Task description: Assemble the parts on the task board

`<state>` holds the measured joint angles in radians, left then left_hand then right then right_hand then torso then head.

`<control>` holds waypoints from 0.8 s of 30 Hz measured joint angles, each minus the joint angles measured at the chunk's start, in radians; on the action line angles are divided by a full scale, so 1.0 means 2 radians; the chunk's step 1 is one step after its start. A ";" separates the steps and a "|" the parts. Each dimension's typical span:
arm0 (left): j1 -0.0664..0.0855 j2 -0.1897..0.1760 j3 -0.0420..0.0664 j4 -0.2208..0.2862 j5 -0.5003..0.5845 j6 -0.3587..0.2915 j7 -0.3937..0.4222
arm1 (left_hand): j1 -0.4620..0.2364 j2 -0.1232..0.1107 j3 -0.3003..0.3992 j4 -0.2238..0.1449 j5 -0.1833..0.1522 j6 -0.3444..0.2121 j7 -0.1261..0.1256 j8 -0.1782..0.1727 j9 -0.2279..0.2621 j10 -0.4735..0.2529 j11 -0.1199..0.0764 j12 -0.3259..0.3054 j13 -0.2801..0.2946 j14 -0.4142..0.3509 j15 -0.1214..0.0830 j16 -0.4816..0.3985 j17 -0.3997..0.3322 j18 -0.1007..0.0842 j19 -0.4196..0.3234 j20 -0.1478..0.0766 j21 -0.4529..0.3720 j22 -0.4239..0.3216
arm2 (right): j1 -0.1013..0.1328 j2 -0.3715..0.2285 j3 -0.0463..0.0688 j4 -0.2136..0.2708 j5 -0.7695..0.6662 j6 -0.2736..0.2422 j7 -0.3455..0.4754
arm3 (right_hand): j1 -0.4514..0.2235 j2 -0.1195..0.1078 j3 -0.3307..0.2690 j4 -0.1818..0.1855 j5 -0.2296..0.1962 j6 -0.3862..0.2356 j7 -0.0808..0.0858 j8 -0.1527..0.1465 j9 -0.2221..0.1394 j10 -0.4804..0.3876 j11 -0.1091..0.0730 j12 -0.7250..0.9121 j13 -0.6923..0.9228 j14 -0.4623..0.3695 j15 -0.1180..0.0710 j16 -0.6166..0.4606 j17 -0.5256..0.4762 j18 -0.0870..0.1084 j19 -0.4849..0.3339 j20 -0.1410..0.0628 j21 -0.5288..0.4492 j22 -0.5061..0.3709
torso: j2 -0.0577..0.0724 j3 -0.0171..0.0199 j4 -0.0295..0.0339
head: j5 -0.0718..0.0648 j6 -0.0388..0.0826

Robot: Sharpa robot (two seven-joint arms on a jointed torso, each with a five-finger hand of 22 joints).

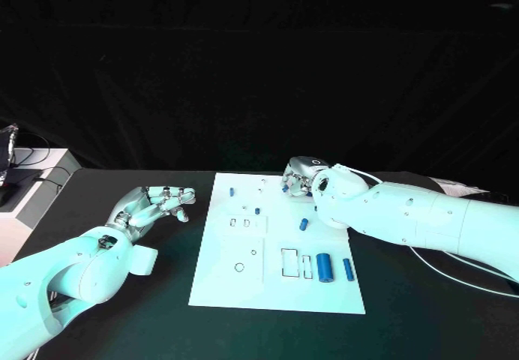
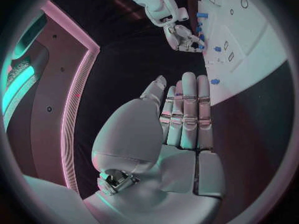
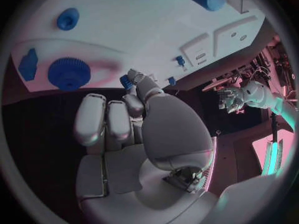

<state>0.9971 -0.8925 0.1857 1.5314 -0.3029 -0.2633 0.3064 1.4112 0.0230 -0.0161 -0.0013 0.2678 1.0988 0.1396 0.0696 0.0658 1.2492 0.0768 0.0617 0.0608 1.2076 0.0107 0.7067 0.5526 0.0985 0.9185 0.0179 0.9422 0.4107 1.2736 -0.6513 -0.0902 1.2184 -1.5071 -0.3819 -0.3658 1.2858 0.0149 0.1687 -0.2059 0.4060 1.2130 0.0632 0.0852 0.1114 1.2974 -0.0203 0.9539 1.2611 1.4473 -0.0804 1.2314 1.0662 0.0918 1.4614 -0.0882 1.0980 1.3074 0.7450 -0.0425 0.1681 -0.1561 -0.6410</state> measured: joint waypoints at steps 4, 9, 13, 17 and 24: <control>0.000 0.000 0.000 0.000 0.000 0.000 0.000 | 0.000 0.000 0.000 0.000 0.000 0.000 0.000 0.000 0.000 -0.002 0.002 0.000 0.000 0.000 0.000 0.000 0.000 0.000 0.000 0.000 0.000 0.000 | -0.001 0.001 -0.001 -0.006 0.014 -0.018 0.012 | -0.001 0.003 0.001 -0.001 -0.004 -0.001 0.001 0.000 0.000 -0.026 0.004 -0.115 -0.079 0.000 0.000 -0.009 -0.005 0.000 0.000 0.000 -0.013 0.000 | 0.000 0.0001 0.0000 | 0.000 0.000; 0.000 0.000 0.000 0.000 0.000 0.000 0.000 | 0.000 0.000 0.000 0.000 0.000 -0.002 -0.002 0.000 0.000 -0.002 0.002 0.000 0.000 0.000 0.000 0.000 0.000 0.000 0.000 0.000 0.000 0.000 | -0.003 0.002 -0.001 -0.014 0.035 -0.035 0.029 | -0.004 0.004 0.013 -0.004 -0.006 -0.007 0.007 0.000 -0.009 -0.024 0.001 -0.249 -0.226 0.000 0.000 -0.023 -0.015 0.000 0.000 0.000 -0.033 0.000 | 0.000 0.0001 0.0000 | 0.000 0.000; 0.000 -0.001 0.000 0.000 0.000 0.000 0.000 | 0.000 0.000 0.000 0.000 0.000 -0.002 -0.002 0.000 0.000 -0.002 0.002 0.000 0.000 0.000 0.000 0.000 0.000 0.000 0.000 0.000 0.000 0.000 | -0.004 0.003 -0.002 -0.018 0.049 -0.041 0.040 | -0.015 -0.006 0.029 0.002 -0.007 -0.014 0.014 -0.007 -0.017 -0.012 0.007 -0.313 -0.309 0.000 0.000 -0.030 -0.022 0.000 0.000 0.000 -0.044 0.000 | 0.000 0.0001 0.0000 | 0.000 0.000; 0.000 -0.001 0.000 0.000 0.000 0.000 0.000 | 0.000 0.000 0.000 0.000 0.000 -0.002 -0.002 0.000 0.000 -0.002 0.002 0.000 0.000 0.000 0.000 0.000 0.000 0.000 0.000 0.000 0.000 0.000 | -0.006 0.003 -0.002 -0.019 0.059 -0.044 0.049 | -0.019 -0.011 0.037 0.004 -0.009 -0.019 0.018 -0.007 -0.020 0.001 0.010 -0.349 -0.366 -0.002 0.002 -0.030 -0.022 0.000 0.000 0.000 -0.047 0.000 | 0.000 0.0004 0.0000 | 0.000 -0.001; 0.000 -0.002 0.000 0.001 0.000 0.000 0.000 | 0.000 0.000 0.000 0.000 0.000 -0.002 -0.002 0.000 0.000 -0.002 0.002 0.000 0.000 0.000 0.000 0.000 0.000 0.000 0.000 0.000 0.000 0.000 | -0.009 0.002 -0.002 -0.021 0.077 -0.044 0.062 | -0.009 -0.022 0.044 0.009 -0.012 -0.020 0.020 -0.009 -0.022 0.018 0.018 -0.419 -0.483 -0.001 0.010 -0.032 -0.024 -0.007 0.003 0.005 -0.053 0.000 | 0.001 0.0004 -0.0002 | 0.000 -0.002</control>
<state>0.9970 -0.8961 0.1857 1.5332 -0.3029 -0.2634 0.3056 1.4112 0.0230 -0.0162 -0.0013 0.2677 1.0951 0.1359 0.0696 0.0658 1.2455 0.0806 0.0617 0.0608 1.2076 0.0107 0.7067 0.5527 0.0985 0.9185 0.0179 0.9422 0.4109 1.2560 -0.6468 -0.0950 1.1758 -1.3532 -0.4703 -0.2424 1.2675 -0.0285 0.2561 -0.1874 0.3826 1.1722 0.1040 0.0677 0.0677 1.3324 0.0152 0.1154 0.2958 1.4456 -0.0600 1.1677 1.0176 0.0787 1.4667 -0.0779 0.9921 1.3081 0.7462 -0.0416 0.1676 -0.1569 -0.6448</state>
